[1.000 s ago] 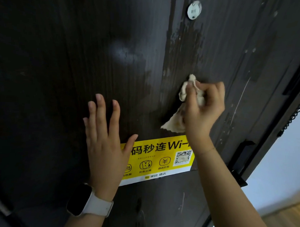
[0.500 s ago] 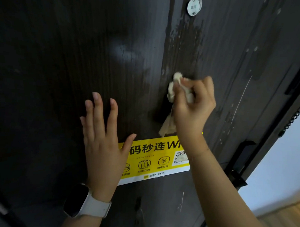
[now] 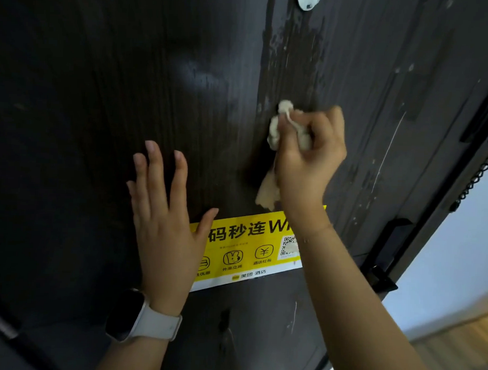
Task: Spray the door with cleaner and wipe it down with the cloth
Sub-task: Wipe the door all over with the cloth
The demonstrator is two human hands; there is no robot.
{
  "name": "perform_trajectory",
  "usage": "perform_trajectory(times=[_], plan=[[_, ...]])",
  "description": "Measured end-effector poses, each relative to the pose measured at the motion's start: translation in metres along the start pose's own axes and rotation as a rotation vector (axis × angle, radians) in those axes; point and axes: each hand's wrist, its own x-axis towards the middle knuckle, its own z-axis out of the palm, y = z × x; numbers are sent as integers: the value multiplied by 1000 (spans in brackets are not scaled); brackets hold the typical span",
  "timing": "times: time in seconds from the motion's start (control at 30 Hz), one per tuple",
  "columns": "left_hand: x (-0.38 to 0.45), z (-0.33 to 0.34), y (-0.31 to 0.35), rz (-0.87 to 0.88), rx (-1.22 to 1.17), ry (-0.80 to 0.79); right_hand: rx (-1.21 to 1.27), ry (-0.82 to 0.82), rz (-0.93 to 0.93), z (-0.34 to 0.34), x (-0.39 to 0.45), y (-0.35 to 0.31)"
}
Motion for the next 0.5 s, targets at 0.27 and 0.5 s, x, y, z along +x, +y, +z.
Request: perform_trajectory(times=[0.27, 0.5], plan=[[0, 1, -3, 6, 10, 4, -58, -153, 120, -40, -102, 46], [1, -2, -3, 12, 36, -20, -89, 155, 160, -42, -31, 60]])
